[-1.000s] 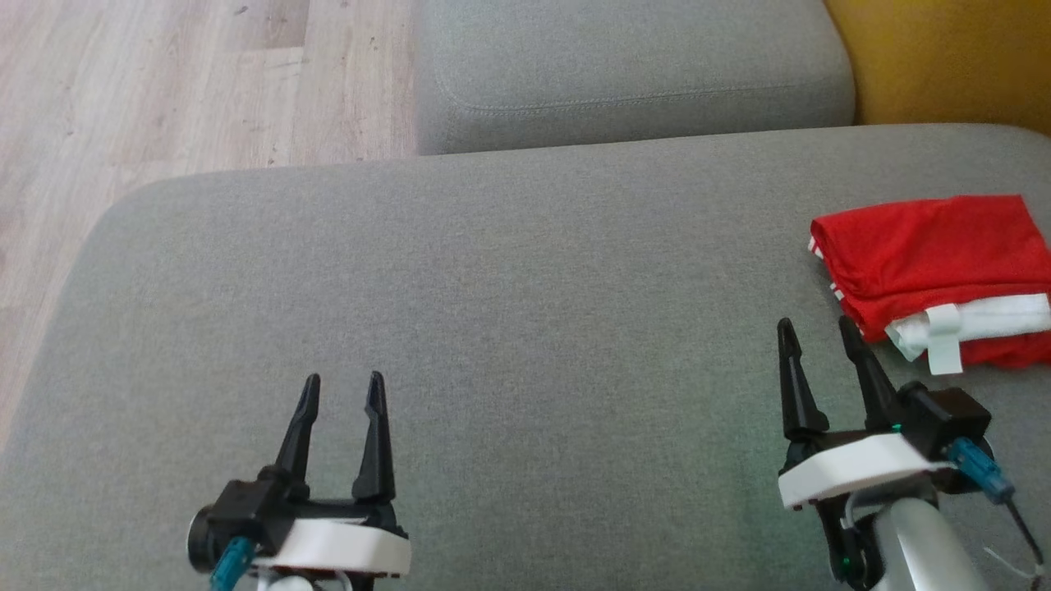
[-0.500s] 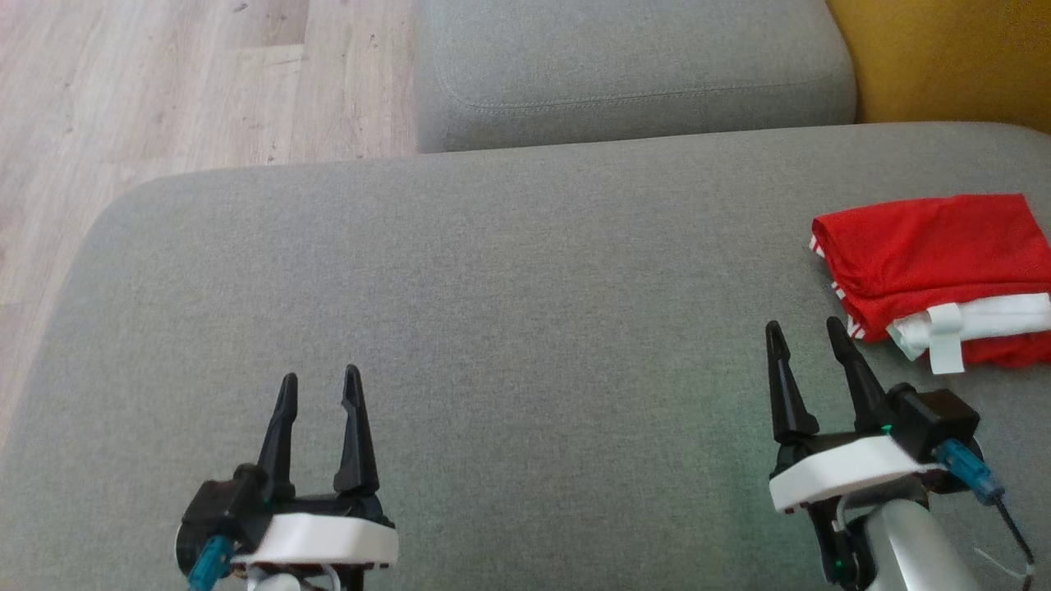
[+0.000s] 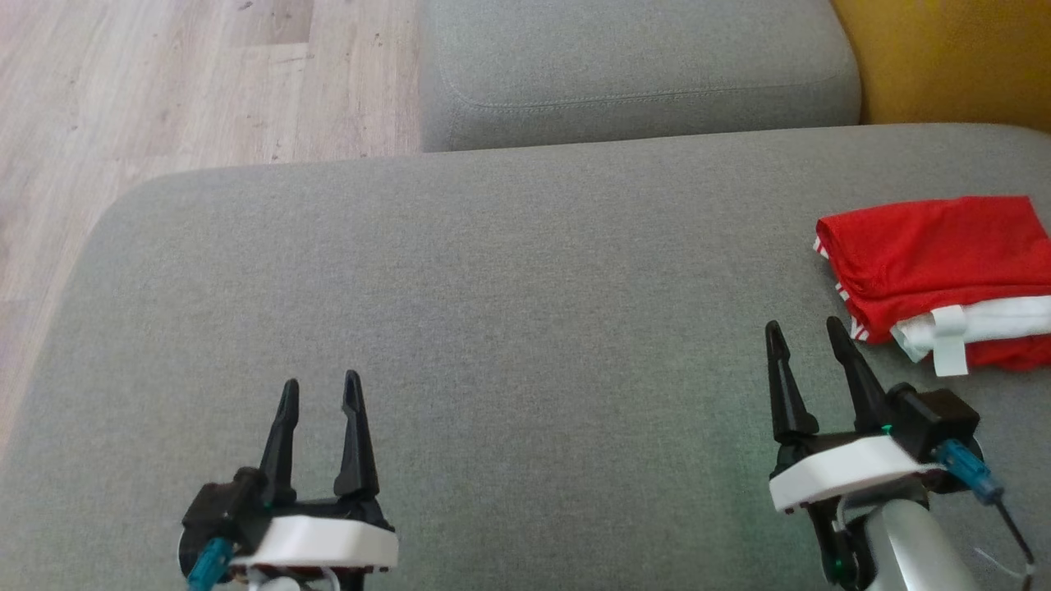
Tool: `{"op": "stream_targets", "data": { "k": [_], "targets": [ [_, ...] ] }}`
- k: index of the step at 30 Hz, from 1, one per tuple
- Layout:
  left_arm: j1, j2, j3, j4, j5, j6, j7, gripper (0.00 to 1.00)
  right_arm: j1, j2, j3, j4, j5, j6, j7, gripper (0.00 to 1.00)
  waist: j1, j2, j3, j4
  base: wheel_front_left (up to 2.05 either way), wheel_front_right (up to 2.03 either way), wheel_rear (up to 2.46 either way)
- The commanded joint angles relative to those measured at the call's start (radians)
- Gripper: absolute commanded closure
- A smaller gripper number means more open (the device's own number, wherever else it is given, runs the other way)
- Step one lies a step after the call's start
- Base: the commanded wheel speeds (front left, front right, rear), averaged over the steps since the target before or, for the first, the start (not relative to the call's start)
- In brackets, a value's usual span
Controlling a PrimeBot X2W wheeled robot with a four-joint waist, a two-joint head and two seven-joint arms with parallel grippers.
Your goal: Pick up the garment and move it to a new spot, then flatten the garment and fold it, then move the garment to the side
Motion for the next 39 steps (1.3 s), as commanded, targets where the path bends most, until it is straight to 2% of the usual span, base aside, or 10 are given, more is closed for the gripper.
{"op": "stream_targets", "data": {
  "k": [1, 10, 11, 14, 39],
  "targets": [
    [-0.022, 0.002, 0.032, -0.021, -0.011, -0.007, -0.005, 0.0, -0.018, -0.003, 0.024, -0.034, -0.006, 0.004, -0.013, 0.0, 0.0, 0.0, 0.0, 0.0, 0.0, 0.0, 0.0],
    [-0.027, 0.002, 0.03, 0.01, -0.036, -0.012, -0.005, 0.0, -0.017, -0.003, 0.038, -0.028, 0.001, 0.004, -0.013, 0.0, 0.0, 0.0, 0.002, -0.005, 0.0, 0.0, 0.0],
    [0.0, 0.0, -0.001, 0.04, -0.031, -0.011, 0.0, 1.0, 0.001, 0.001, 0.01, 0.006, 0.001, 0.0, 0.0, 1.0, 0.0, 0.0, 0.003, -0.005, 0.0, 0.0, 0.0],
    [0.012, 0.0, -0.002, 0.081, -0.034, -0.012, 0.001, 1.0, 0.018, 0.001, 0.01, 0.044, 0.004, 0.0, 0.002, 1.0, 0.0, 0.0, 0.003, -0.006, 0.0, 0.0, 0.0],
    [-0.009, 0.003, 0.059, 0.071, -0.264, -0.041, 0.069, 1.0, 0.015, -0.005, -0.024, 0.013, 0.279, 0.001, 0.066, 1.0, 0.0, 0.0, 0.009, -0.003, 0.0, 0.0, 0.0]
  ]
}}
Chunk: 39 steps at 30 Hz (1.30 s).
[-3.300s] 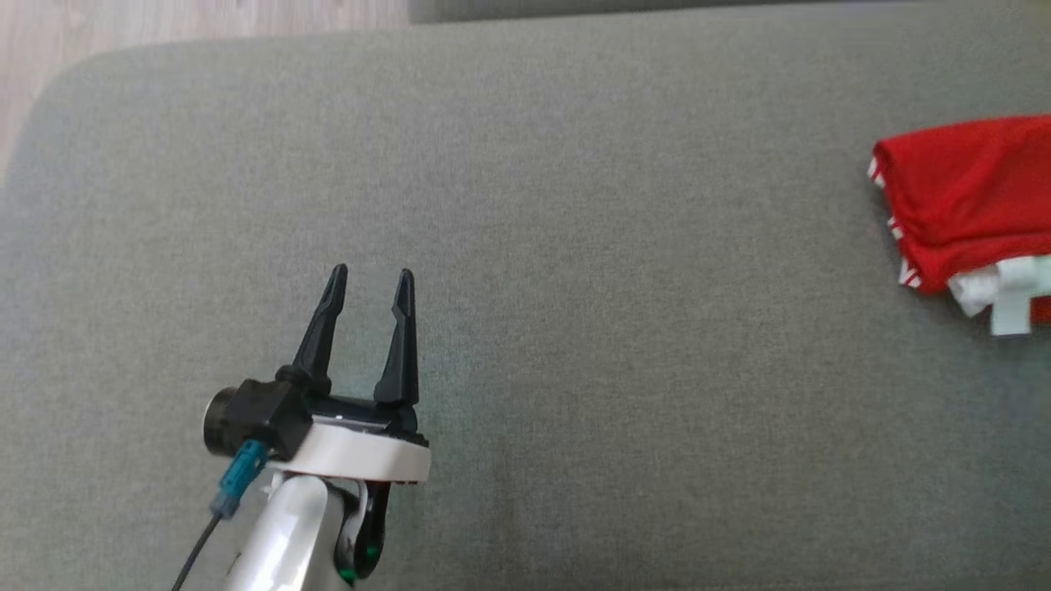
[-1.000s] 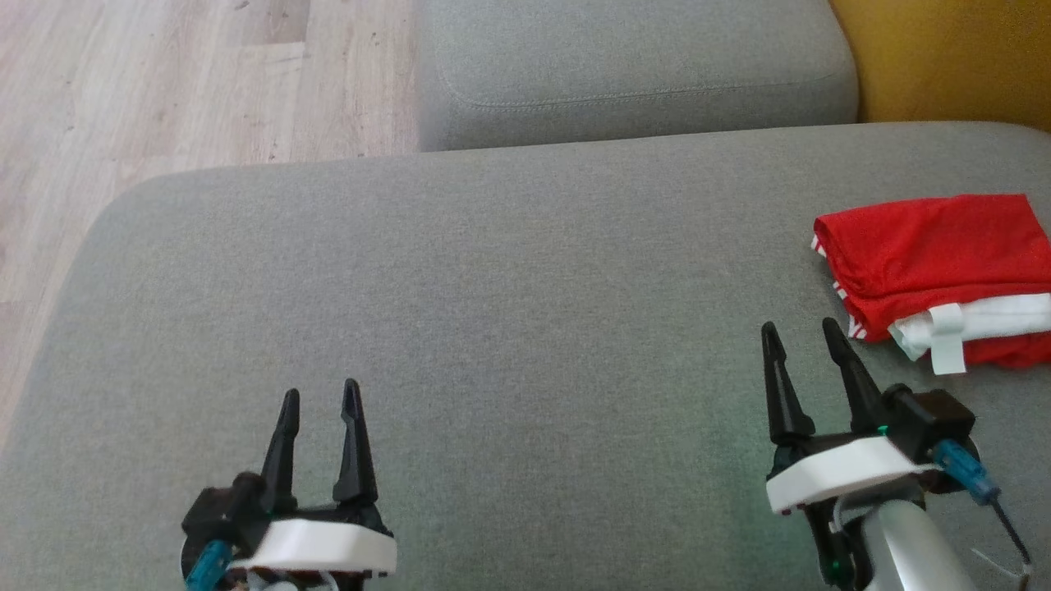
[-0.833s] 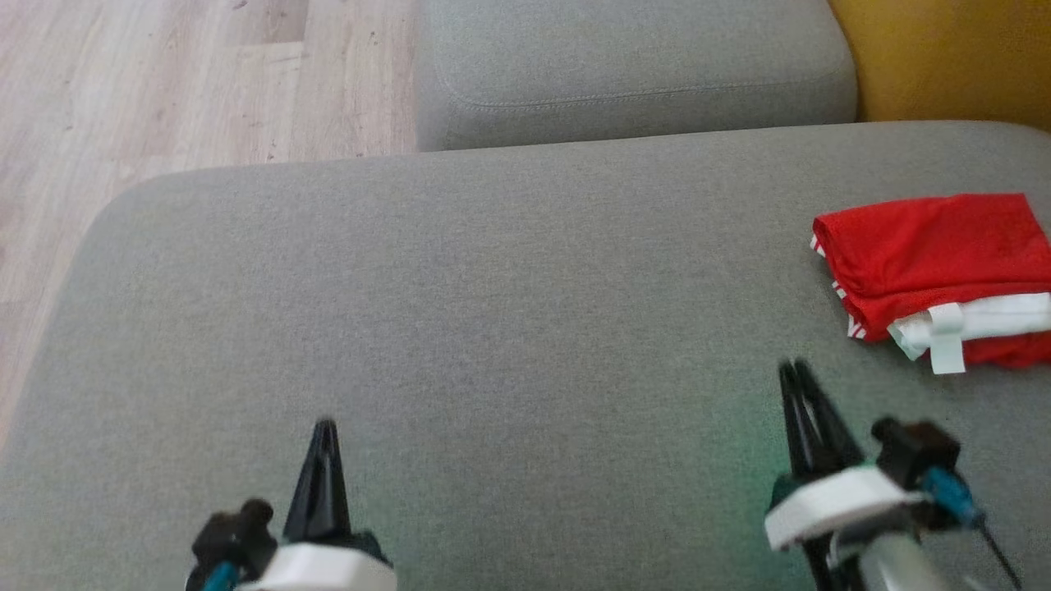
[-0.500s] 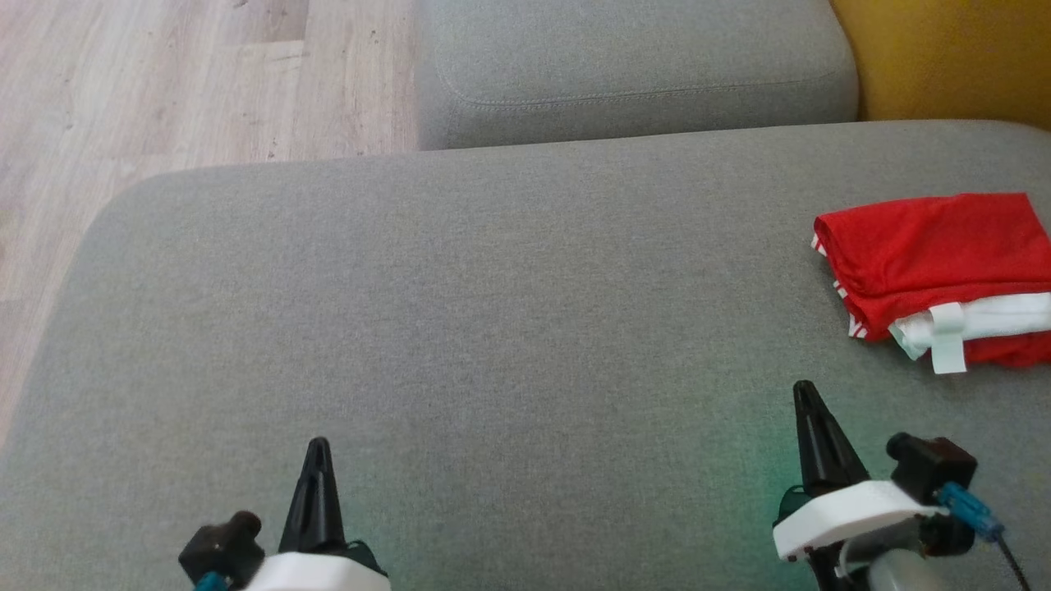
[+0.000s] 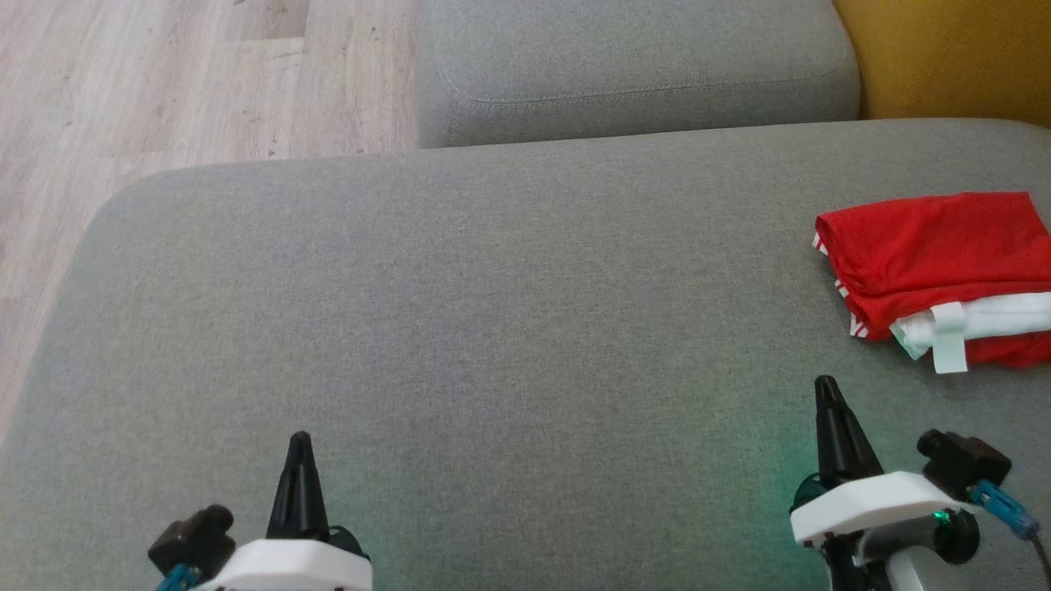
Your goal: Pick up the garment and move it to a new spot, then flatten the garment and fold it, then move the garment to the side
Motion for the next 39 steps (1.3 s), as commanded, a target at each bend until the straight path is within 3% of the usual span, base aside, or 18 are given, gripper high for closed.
{"op": "stream_targets", "data": {
  "k": [1, 39],
  "targets": [
    [-0.048, 0.003, 0.026, -0.032, -0.025, -0.009, 0.006, 1.0, -0.055, -0.006, -0.004, -0.039, 0.033, 0.001, 0.005, 1.0, 0.0, 0.0, 0.0, 0.0, 0.0, 0.0, 0.0],
    [-0.081, 0.006, 0.127, -0.049, -0.386, -0.055, 0.116, 1.0, -0.061, -0.011, -0.065, -0.087, 0.462, 0.002, 0.111, 1.0, 0.0, 0.0, 0.01, 0.004, 0.0, 0.0, 0.0]
  ]
}}
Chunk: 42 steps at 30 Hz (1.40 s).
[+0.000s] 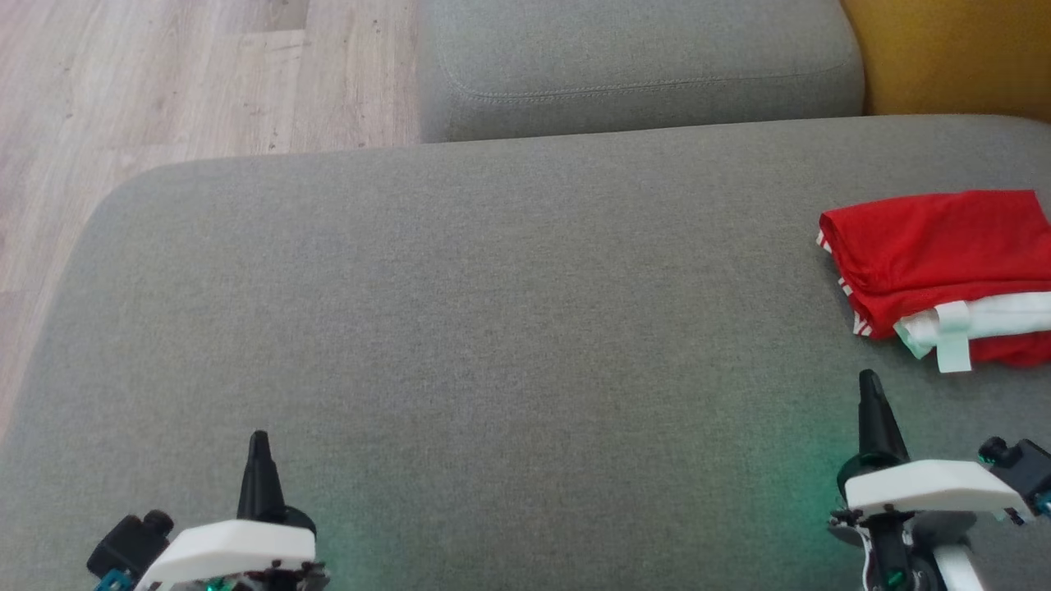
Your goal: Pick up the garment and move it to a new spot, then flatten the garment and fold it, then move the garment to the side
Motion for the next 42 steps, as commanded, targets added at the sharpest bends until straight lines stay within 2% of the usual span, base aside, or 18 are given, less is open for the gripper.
{"op": "stream_targets", "data": {
  "k": [1, 42],
  "targets": [
    [-0.058, 0.005, 0.033, -0.037, -0.017, -0.01, 0.007, 1.0, -0.059, -0.01, 0.005, -0.042, 0.024, 0.002, 0.006, 1.0, 0.0, 0.0, 0.0, 0.0, 0.0, 0.0, 0.0],
    [-0.093, 0.006, 0.143, -0.055, -0.394, -0.058, 0.125, 1.0, -0.066, -0.011, -0.064, -0.092, 0.471, 0.003, 0.122, 1.0, 0.0, 0.0, 0.01, 0.004, 0.0, 0.0, 0.0]
  ]
}}
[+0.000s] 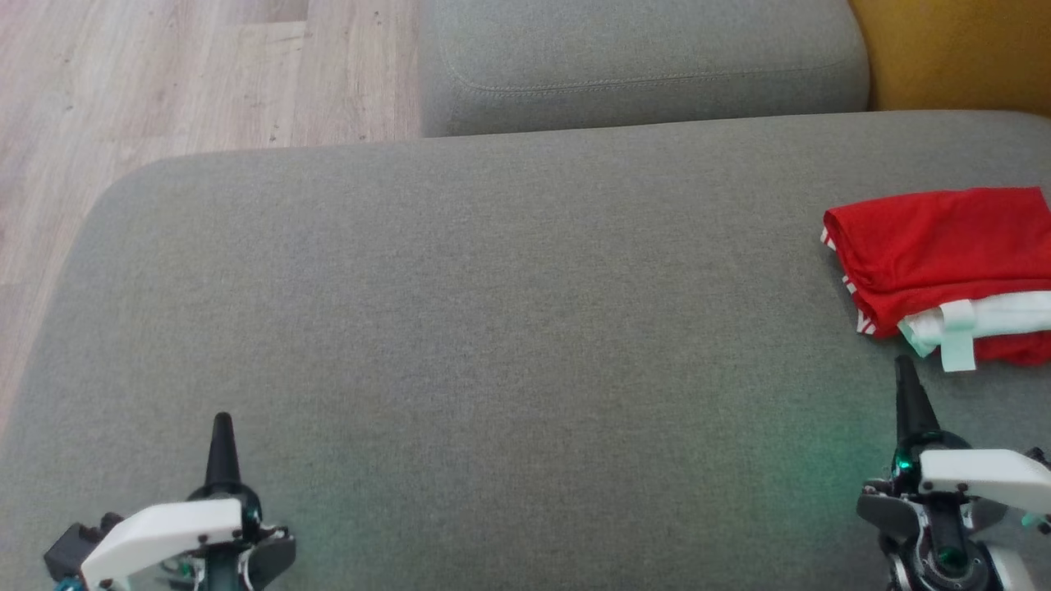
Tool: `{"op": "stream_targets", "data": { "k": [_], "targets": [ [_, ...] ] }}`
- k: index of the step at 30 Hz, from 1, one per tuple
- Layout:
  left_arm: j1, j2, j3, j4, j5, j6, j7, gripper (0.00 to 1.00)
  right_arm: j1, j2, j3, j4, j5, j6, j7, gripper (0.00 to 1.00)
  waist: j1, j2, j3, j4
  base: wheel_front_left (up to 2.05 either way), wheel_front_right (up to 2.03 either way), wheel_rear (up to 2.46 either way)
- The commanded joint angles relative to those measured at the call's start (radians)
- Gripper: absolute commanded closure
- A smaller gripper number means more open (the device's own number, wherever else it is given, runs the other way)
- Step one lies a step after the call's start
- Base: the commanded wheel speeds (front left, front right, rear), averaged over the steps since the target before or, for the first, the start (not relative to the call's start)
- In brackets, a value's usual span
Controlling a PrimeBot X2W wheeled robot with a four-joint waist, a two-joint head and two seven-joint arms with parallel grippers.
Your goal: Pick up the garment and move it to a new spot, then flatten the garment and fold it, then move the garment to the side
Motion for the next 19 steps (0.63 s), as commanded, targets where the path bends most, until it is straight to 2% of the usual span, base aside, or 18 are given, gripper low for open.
{"op": "stream_targets", "data": {
  "k": [1, 19],
  "targets": [
    [-0.054, 0.006, 0.043, -0.034, -0.02, -0.01, 0.006, 1.0, -0.053, -0.011, 0.009, -0.042, 0.028, 0.003, 0.009, 1.0, 0.0, 0.0, 0.0, 0.0, 0.0, 0.0, 0.0],
    [-0.069, 0.006, 0.093, -0.041, -0.19, -0.031, 0.06, 1.0, -0.056, -0.011, -0.023, -0.064, 0.229, 0.004, 0.062, 1.0, 0.0, 0.0, 0.005, 0.002, 0.0, 0.0, 0.0]
  ]
}}
